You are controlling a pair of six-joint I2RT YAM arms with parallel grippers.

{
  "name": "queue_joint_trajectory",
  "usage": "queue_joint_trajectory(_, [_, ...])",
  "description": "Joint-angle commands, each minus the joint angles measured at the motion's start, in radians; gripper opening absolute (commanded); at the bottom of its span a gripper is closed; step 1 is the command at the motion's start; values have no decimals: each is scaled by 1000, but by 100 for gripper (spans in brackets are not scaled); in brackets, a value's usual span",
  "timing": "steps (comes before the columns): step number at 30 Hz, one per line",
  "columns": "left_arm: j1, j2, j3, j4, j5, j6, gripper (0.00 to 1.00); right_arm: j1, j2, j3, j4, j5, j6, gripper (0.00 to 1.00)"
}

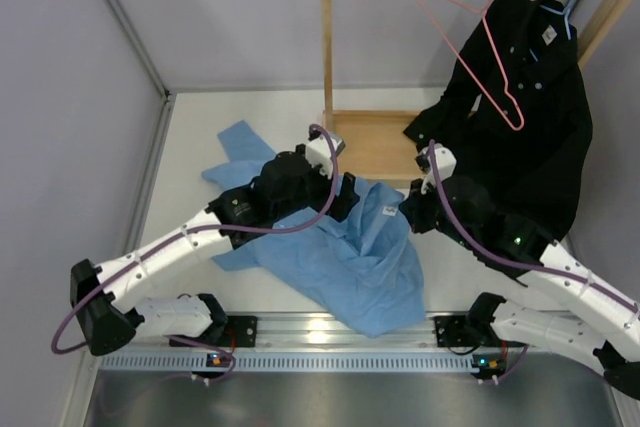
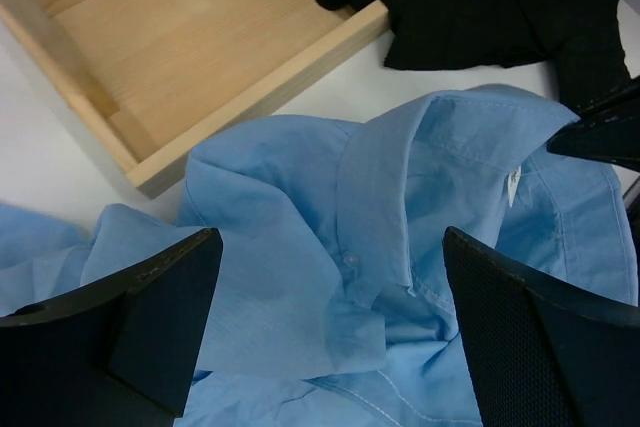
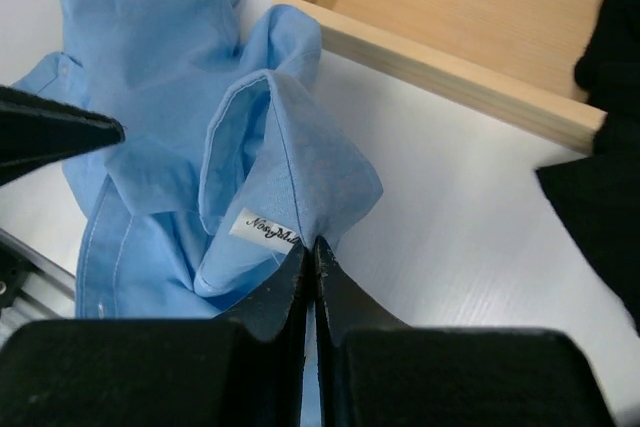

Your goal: Place the shirt on the hanger

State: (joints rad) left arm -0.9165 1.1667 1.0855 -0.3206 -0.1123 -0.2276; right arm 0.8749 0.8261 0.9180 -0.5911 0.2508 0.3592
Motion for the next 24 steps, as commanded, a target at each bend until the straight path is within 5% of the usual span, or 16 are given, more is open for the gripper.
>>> queue_joint_trajectory(1, [-37, 40, 62, 112, 79, 45, 95, -7, -18, 88, -176, 105, -42, 0])
queue_joint_trajectory(4, [-68, 89, 74, 107, -22, 37, 91, -8, -30, 120, -177, 102, -45, 0])
queue_joint_trajectory(14, [-84, 171, -19, 211, -29, -101, 84, -7, -11, 153, -156, 91, -55, 0])
queue_joint_trajectory(21, [-90, 243, -38, 311, 71, -141, 82, -8, -12, 168, -142, 87, -66, 0])
queue_joint_trajectory(23, [-93, 264, -32, 310, 53, -136, 74, -8, -8, 182, -142, 85, -69, 0])
queue_joint_trajectory(24, [-96, 267, -30, 310, -2, -128, 55, -7, -12, 186, -133, 73, -74, 0])
